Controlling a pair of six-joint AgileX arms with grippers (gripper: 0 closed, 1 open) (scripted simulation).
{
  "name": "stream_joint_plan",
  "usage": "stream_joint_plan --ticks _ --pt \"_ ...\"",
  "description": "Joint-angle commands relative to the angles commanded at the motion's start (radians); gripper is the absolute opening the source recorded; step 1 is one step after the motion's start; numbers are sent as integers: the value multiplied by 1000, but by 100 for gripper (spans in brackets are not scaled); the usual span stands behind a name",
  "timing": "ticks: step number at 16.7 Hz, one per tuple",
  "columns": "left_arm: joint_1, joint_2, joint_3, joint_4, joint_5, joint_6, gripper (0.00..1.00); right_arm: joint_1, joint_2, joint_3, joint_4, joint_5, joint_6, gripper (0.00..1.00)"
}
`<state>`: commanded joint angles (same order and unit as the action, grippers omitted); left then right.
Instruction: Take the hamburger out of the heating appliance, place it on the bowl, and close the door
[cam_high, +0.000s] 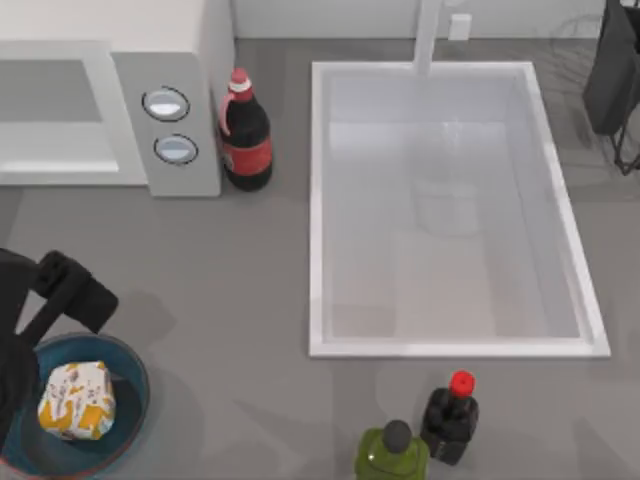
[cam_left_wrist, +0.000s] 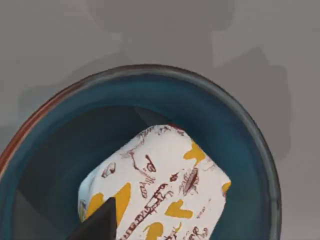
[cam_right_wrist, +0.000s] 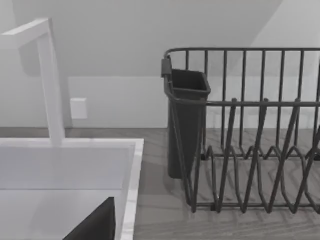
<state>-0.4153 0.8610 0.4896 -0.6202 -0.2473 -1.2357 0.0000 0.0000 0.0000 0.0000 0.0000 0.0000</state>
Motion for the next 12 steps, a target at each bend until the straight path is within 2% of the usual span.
stream_joint_plan --ticks 3,6,9,12 --pt "109 -301 -149 198 91 420 100 0 0 0 0 0 0 100" --pt "219 -561 -283 370 162 766 100 0 0 0 0 0 0 100" --pt "316 -745 -391 504 212 1020 100 0 0 0 0 0 0 100" --pt "385 -837 -461 587 238 1175 100 0 0 0 0 0 0 100"
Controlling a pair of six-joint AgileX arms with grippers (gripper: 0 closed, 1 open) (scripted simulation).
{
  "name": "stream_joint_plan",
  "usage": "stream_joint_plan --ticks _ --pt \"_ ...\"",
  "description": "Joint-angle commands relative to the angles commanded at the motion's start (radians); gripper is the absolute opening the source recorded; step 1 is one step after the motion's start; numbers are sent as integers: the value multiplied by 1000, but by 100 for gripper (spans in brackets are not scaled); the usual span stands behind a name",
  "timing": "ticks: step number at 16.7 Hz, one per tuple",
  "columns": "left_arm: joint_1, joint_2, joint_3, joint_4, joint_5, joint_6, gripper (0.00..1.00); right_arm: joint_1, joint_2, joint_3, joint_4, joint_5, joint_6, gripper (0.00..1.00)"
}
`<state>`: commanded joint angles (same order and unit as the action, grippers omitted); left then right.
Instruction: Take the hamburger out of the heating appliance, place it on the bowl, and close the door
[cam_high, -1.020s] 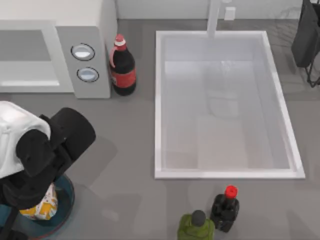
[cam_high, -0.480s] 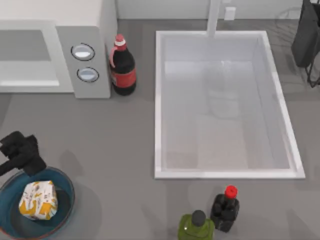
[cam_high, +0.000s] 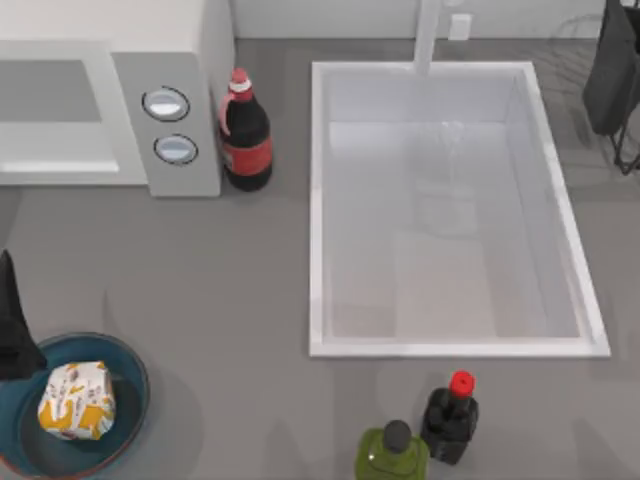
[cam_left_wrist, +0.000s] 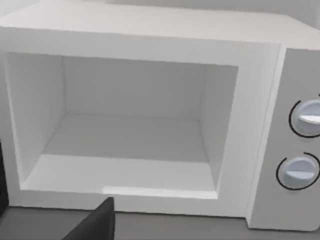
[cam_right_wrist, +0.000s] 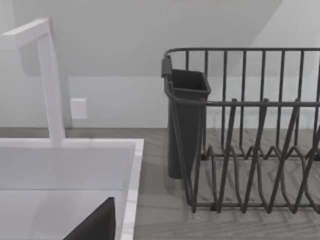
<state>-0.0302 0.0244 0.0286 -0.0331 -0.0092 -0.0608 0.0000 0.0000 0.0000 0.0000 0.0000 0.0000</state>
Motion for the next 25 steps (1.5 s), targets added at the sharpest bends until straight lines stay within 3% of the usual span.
stream_joint_plan --ticks 8,21,25 --pt "30 -24 -29 33 9 61 100 0 0 0 0 0 0 100" --pt "30 -24 -29 33 9 61 2 0 0 0 0 0 0 100" --pt "30 -24 -29 33 9 61 0 0 0 0 0 0 0 100"
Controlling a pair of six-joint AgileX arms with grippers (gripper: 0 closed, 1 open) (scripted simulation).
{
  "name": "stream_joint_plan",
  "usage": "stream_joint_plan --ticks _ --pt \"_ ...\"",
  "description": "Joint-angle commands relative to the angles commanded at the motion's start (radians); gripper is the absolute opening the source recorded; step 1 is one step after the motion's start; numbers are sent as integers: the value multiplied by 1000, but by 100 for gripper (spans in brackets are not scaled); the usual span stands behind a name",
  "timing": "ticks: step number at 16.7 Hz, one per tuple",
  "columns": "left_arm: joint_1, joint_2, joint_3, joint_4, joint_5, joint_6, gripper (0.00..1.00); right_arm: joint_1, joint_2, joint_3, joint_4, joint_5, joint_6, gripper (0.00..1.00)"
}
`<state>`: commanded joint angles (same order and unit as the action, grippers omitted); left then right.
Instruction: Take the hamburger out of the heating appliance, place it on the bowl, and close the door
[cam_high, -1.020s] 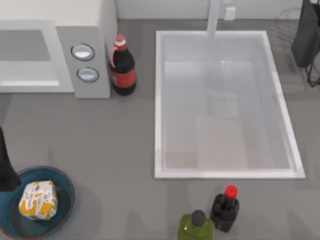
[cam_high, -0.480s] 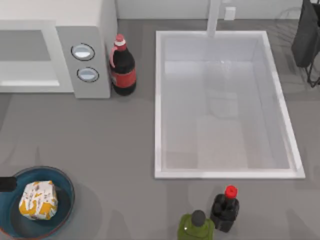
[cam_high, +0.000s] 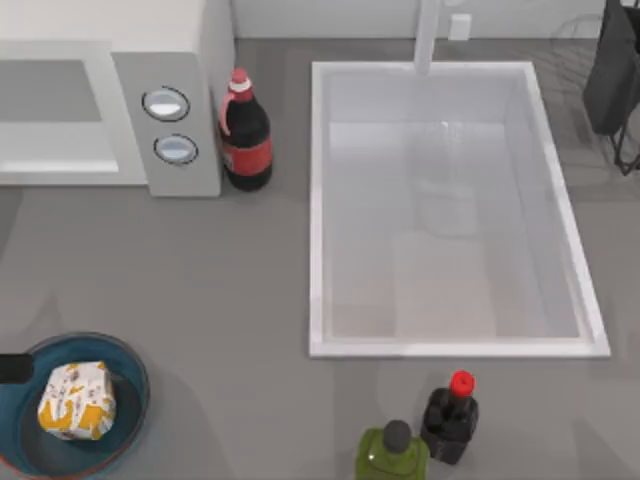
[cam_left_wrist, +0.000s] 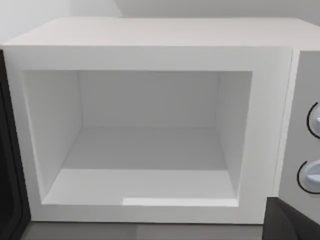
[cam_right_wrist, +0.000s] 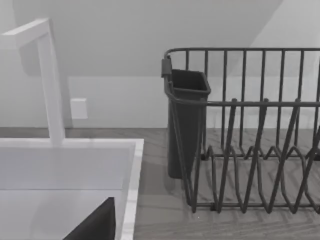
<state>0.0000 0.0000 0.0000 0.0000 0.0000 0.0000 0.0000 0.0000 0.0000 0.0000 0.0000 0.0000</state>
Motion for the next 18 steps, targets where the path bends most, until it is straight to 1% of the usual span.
stream_joint_plan --ticks 5,7,9,12,14,16,18 --pt "0 0 0 0 0 0 0 0 0 0 0 0 0 100" --pt "-17 10 4 6 -17 0 0 0 0 0 0 0 0 100" --pt "-76 40 17 23 -76 0 0 0 0 0 0 0 0 100" --pt "-218 99 42 58 -218 1 0 0 0 0 0 0 0 100" --pt "-297 134 57 78 -297 2 0 0 0 0 0 0 0 100" --pt "-350 159 67 93 -350 3 0 0 0 0 0 0 0 100" --pt "-366 167 70 97 -366 3 0 0 0 0 0 0 0 100"
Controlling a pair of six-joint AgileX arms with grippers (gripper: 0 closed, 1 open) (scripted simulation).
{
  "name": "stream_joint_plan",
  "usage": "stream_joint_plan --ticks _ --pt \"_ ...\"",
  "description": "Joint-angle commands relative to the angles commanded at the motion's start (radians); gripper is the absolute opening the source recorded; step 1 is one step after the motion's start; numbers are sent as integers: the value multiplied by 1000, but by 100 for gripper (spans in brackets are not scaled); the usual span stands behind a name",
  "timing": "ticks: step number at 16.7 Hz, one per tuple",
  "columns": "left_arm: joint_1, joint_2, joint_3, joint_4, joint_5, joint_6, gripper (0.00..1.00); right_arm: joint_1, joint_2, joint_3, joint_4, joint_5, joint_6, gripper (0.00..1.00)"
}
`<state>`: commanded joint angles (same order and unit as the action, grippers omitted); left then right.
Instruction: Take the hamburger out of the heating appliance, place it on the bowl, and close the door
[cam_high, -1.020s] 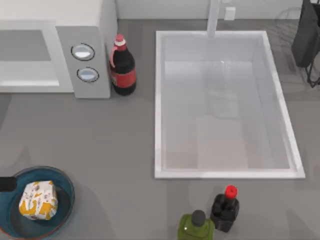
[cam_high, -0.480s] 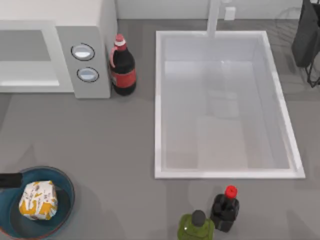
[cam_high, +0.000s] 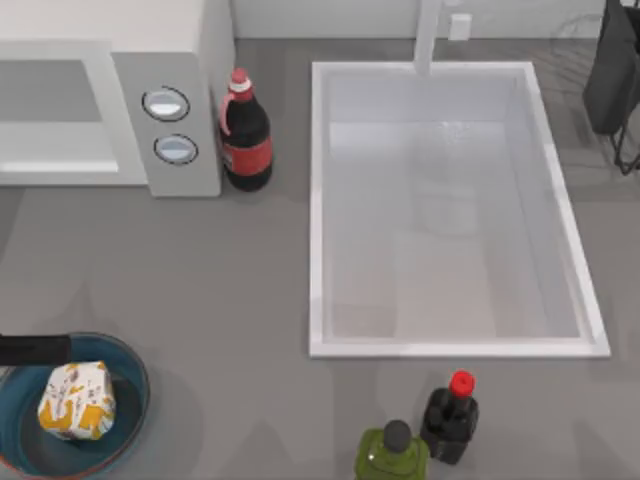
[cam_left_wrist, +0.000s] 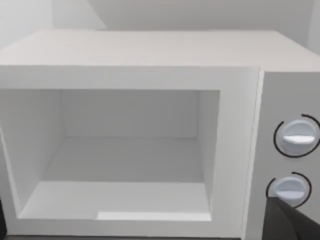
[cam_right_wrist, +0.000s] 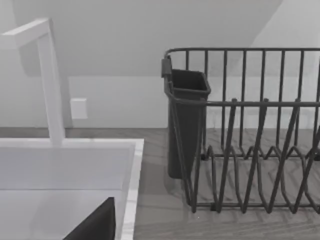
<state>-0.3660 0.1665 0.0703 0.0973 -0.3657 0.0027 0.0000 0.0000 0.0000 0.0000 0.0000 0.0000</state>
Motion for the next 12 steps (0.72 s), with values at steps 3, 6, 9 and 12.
stream_joint_plan --ticks 3,6,9,12 --pt "3 -4 -4 -1 3 -1 0 0 0 0 0 0 0 100" --pt "-40 28 -15 40 -40 0 0 0 0 0 0 0 0 100" --pt "-130 80 -38 120 -130 1 0 0 0 0 0 0 0 100" --pt "-149 95 -45 139 -149 1 0 0 0 0 0 0 0 100"
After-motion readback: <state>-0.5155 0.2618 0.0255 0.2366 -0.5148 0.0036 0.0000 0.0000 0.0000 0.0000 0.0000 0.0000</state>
